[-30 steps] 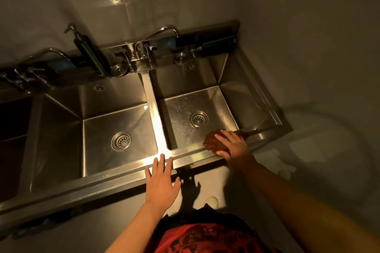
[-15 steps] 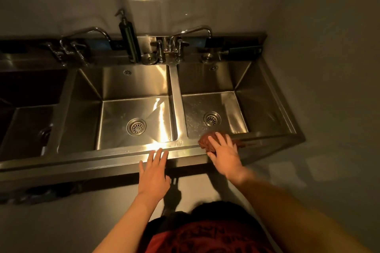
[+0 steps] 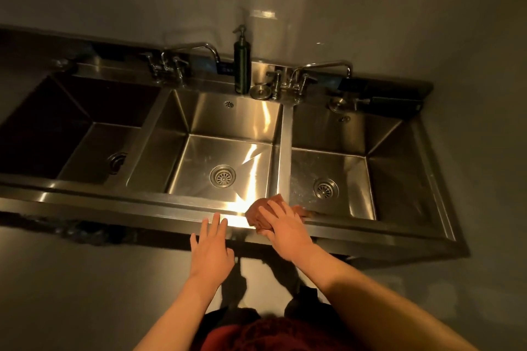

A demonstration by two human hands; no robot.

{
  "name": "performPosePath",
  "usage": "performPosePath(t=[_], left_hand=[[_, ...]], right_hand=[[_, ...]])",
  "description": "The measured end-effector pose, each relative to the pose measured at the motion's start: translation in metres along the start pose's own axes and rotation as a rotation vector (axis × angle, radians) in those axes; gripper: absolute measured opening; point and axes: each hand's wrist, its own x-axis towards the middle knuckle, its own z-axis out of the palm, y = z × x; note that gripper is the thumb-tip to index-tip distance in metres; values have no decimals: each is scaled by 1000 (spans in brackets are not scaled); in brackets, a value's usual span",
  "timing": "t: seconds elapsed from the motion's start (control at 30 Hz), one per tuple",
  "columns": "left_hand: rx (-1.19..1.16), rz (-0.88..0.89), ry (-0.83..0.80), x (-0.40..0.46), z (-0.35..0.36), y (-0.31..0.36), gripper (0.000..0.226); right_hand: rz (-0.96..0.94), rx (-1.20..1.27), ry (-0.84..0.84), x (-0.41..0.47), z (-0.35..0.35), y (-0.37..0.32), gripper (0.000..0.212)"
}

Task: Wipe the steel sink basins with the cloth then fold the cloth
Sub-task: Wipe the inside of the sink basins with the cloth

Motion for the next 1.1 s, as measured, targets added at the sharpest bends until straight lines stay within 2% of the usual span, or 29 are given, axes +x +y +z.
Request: performPosePath(t=[0.07,0.17,0.33,0.67,0.83,0.97,1.1], left_hand=[[11,26,9,1,7,20,78],[81,159,-22,3,23,62,81],[154,362,-125,8,49,143,83],[222,611,-212,15,89,264,79],[212,670,-261,16,110,309,80],[202,712,-298,23,122,337,82],[185,805,-320,36,130,369,79]], right_hand=[[-52,10,-11,-10,-4,21,65],[-20,48,-20,-28,-10,58,68],[206,109,8,-73,-19,127,68],[546,182,5,-152,-48,279,66],[599,163,98,-181,-51,324,62],[723,153,170,-197,-42,356,67],[665,196,184,-199,-40,368,72]])
